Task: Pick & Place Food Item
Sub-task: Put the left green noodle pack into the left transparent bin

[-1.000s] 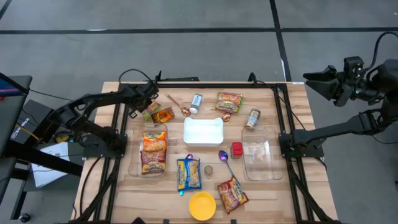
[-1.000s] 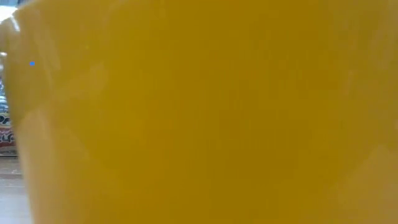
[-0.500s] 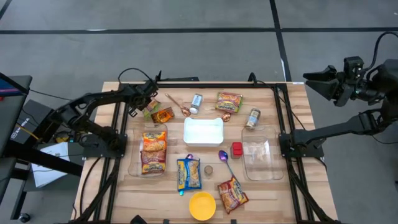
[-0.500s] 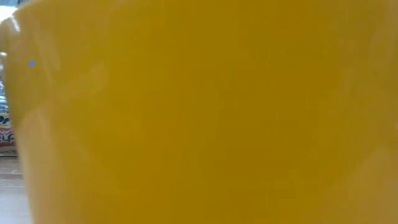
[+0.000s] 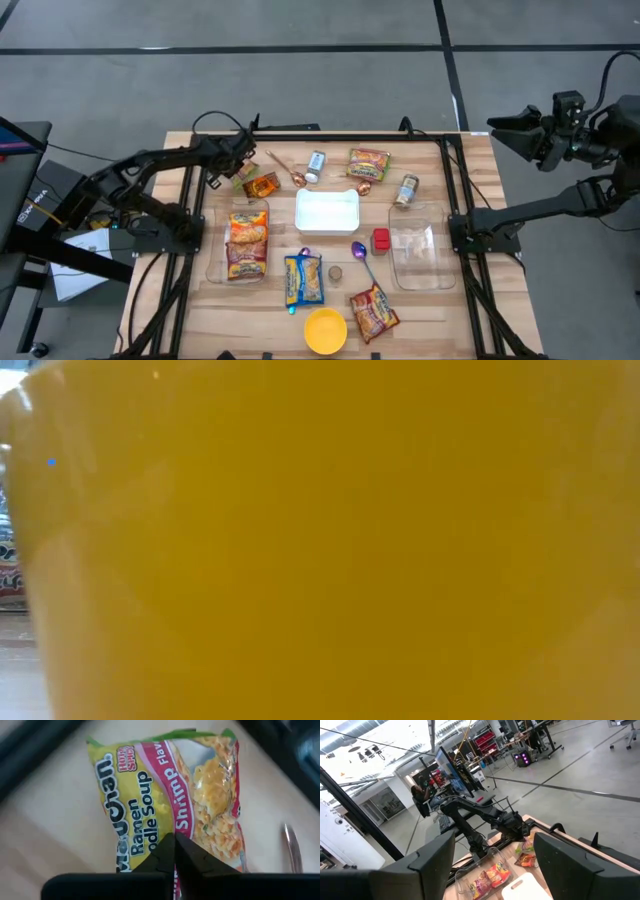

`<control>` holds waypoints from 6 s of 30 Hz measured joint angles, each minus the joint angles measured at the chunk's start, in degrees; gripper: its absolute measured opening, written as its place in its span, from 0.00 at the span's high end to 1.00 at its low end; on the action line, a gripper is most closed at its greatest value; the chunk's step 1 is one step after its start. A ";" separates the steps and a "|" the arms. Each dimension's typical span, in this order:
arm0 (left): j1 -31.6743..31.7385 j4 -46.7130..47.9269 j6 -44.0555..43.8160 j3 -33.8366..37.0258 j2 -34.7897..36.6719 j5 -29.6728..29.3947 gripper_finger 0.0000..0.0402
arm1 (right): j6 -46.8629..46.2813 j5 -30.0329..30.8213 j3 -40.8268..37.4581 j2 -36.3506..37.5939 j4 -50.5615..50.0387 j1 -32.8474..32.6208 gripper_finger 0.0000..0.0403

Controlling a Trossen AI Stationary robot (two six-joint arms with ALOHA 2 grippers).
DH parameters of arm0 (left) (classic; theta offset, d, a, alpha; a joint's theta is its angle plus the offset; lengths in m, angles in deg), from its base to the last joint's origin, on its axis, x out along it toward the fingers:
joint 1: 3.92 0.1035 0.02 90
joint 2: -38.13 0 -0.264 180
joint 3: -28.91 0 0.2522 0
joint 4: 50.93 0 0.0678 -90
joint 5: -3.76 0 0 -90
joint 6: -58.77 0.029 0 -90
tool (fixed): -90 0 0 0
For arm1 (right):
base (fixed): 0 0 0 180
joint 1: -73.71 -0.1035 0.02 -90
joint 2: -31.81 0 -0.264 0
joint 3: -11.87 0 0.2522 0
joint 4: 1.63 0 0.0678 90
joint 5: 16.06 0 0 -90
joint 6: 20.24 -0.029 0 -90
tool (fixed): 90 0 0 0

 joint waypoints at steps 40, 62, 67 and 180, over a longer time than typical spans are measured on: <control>-6.00 0.41 9.09 -0.15 8.21 0.94 0.57 | 0.52 -0.30 0.00 0.02 0.00 -0.02 0.34; -6.00 -1.62 4.55 -0.12 0.95 0.73 0.56 | 0.46 -1.40 0.00 0.02 0.00 0.00 0.34; -6.11 -2.07 4.46 1.63 1.13 1.13 0.62 | 0.48 -1.48 0.00 0.02 -0.02 0.00 0.34; -46.37 32.51 79.20 -13.39 25.33 23.81 1.00 | -0.28 -1.51 0.00 0.02 0.44 -0.03 0.34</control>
